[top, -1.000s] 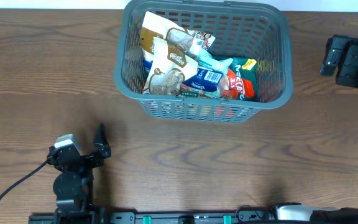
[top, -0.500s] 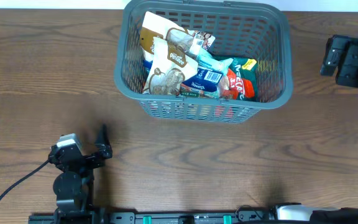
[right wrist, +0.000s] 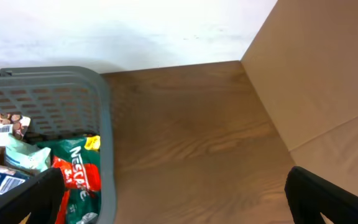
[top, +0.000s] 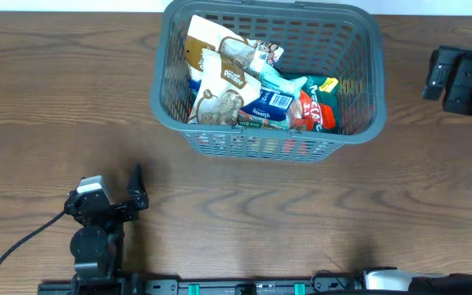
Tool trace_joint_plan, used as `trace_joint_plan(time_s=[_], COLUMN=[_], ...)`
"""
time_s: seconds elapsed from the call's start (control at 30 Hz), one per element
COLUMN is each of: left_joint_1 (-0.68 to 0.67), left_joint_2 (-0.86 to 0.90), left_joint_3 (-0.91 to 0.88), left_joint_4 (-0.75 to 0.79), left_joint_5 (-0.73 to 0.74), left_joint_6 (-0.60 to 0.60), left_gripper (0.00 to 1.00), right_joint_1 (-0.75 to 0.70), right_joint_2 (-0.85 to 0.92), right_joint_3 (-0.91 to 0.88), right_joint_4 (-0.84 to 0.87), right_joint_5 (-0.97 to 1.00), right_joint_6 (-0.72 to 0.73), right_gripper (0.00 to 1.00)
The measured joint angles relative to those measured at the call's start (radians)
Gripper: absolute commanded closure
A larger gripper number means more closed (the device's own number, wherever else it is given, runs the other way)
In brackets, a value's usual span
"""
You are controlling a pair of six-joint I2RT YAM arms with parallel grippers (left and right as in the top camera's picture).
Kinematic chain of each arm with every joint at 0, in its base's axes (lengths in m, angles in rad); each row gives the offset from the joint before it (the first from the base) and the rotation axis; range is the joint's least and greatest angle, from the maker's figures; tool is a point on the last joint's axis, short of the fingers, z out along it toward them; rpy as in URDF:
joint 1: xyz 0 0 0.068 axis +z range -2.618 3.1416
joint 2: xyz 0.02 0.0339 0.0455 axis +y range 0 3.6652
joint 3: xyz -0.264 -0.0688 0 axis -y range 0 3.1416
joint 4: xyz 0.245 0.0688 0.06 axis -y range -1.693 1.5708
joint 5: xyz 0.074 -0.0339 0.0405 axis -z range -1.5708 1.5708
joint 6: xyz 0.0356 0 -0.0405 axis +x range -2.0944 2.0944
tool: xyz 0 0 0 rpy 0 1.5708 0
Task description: Pack container
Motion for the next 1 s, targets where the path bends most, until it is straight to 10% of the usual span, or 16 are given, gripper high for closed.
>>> trace_joint_plan(time_s=[1.0], left_joint_1=[0.0], left_joint_2=[0.0], left_joint_3=[0.0], left_joint_4=[0.0], left_joint_5=[0.0], left_joint_6=[0.011], left_gripper=[0.01], right_joint_1=[0.0], right_joint_2=[0.0], right_joint_3=[0.0], right_joint_4=[0.0], right_joint_5=[0.0], right_joint_6=[0.0], right_gripper=[0.01])
